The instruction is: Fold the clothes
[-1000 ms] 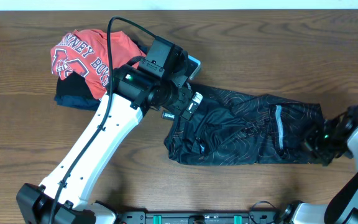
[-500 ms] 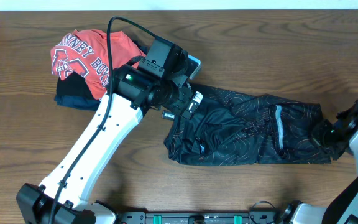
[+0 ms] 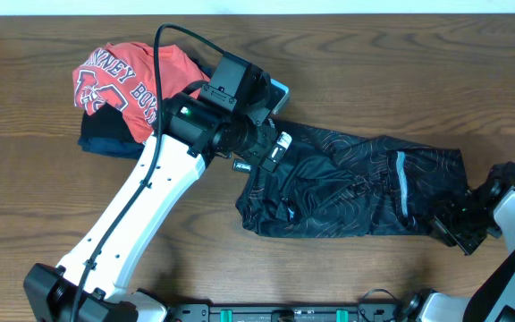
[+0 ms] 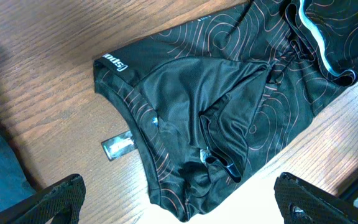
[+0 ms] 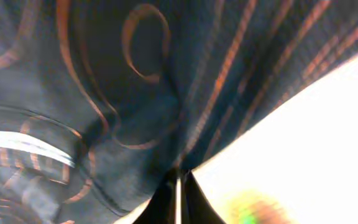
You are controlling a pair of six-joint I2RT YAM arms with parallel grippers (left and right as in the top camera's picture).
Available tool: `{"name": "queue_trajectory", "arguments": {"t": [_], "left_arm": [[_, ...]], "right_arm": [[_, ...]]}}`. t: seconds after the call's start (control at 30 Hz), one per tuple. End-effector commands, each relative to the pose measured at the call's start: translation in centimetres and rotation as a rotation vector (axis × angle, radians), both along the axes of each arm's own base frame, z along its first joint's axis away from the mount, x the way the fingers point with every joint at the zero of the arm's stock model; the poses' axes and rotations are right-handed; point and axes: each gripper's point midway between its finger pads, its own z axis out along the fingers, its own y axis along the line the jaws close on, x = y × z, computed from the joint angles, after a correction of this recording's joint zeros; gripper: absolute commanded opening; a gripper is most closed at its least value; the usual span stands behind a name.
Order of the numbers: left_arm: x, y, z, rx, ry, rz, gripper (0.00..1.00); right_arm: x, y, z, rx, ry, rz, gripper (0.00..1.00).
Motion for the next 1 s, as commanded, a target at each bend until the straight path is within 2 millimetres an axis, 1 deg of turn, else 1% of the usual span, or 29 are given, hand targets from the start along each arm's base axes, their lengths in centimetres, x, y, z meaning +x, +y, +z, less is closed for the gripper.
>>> {"name": "queue_trajectory", "arguments": {"t": [0.0, 0.07, 0.1, 0.17, 0.23, 0.27, 0.33, 0.4, 0.47, 0.53, 0.63, 0.77, 0.83, 0.9, 0.97], "left_arm": [[0.4, 0.1, 0.5, 0.0, -0.024, 0.001, 0.98], [0.4, 0.2, 0.5, 0.001, -0.021, 0.001, 0.98], [0.3, 0.2, 0.5, 0.001, -0.021, 0.001, 0.98], [0.3, 0.2, 0.5, 0.002, -0.021, 0.001, 0.98], [0.4, 0.2, 0.5, 0.001, -0.021, 0.001, 0.98], [0.3, 0.2, 0.5, 0.001, -0.021, 0.001, 0.98], [0.4, 0.1, 0.5, 0.0, -0.023, 0.001, 0.98], [0.5, 0.1, 0.6, -0.002, -0.028, 0.0, 0.98], [0.5, 0.1, 0.6, -0.002, -0.028, 0.0, 0.99], [0.4, 0.1, 0.6, -0.001, -0.025, 0.0, 0.99], [0.4, 0.1, 0.5, 0.0, -0.023, 0.0, 0.99], [0.3, 0.2, 0.5, 0.002, -0.021, 0.0, 0.99], [0.2, 0.2, 0.4, 0.005, -0.016, 0.0, 0.99], [0.2, 0.3, 0.4, 0.006, -0.013, 0.0, 0.99], [0.2, 0.2, 0.4, 0.006, -0.014, 0.0, 0.99]], "right_arm": [[2.8, -2.2, 2.0, -0.031, -0.121, -0.029, 0.13], [4.0, -3.7, 2.8, -0.055, -0.178, -0.059, 0.2], [4.6, -4.2, 3.1, -0.06, -0.208, -0.068, 0.25], [6.0, -5.4, 3.6, -0.08, -0.29, -0.056, 0.45], [6.9, -6.7, 4.0, -0.127, -0.348, -0.034, 0.56], [7.4, -7.3, 4.1, -0.15, -0.375, -0.007, 0.58], [9.1, -7.8, 4.8, -0.183, -0.473, 0.089, 0.59], [10.9, -7.9, 5.5, -0.194, -0.568, 0.162, 0.65], [11.6, -8.1, 5.5, -0.2, -0.6, 0.18, 0.68], [11.8, -8.4, 5.0, -0.215, -0.6, 0.215, 0.7], [11.8, -8.6, 3.8, -0.222, -0.587, 0.286, 0.71], [11.4, -9.2, 2.5, -0.215, -0.567, 0.298, 0.71], [11.4, -10.0, 2.4, -0.231, -0.574, 0.286, 0.77], [11.2, -10.7, 2.4, -0.251, -0.571, 0.273, 0.78], [10.5, -11.1, 2.3, -0.249, -0.543, 0.261, 0.78]]}}
